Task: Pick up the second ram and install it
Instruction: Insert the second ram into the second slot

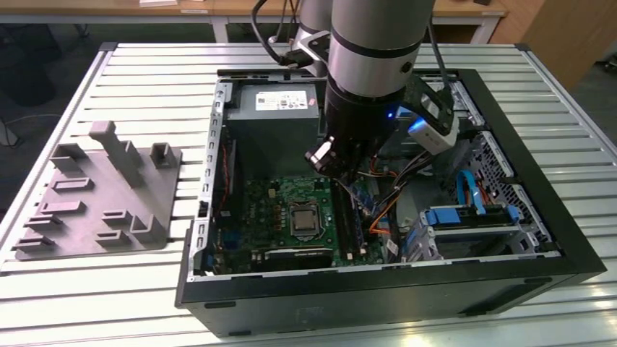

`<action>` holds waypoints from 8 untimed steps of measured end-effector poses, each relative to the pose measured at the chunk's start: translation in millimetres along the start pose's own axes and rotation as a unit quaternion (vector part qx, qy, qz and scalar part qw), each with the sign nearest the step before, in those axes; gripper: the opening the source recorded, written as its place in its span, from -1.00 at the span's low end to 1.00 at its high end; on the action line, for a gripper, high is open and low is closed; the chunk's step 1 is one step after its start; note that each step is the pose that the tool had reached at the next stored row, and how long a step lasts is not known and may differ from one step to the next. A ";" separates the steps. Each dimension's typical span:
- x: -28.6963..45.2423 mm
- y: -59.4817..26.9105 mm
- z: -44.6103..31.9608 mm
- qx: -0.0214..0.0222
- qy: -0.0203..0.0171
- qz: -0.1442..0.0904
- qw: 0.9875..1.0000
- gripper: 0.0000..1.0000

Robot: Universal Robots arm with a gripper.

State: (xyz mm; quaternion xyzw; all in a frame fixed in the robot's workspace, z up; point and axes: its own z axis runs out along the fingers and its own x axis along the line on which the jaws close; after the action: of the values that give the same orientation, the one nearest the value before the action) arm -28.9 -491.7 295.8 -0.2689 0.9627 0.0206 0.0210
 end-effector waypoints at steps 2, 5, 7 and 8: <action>0.0 0.0 0.0 0.000 0.000 0.005 1.000 -0.73; 0.0 0.0 0.0 0.001 0.000 0.011 1.000 -0.73; 0.0 0.0 0.0 0.001 0.000 0.016 1.000 -0.73; 0.0 0.0 0.0 0.001 -0.001 0.018 1.000 -0.73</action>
State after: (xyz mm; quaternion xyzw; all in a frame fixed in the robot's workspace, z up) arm -28.8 -491.7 295.8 -0.2518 0.9673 0.0203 0.0213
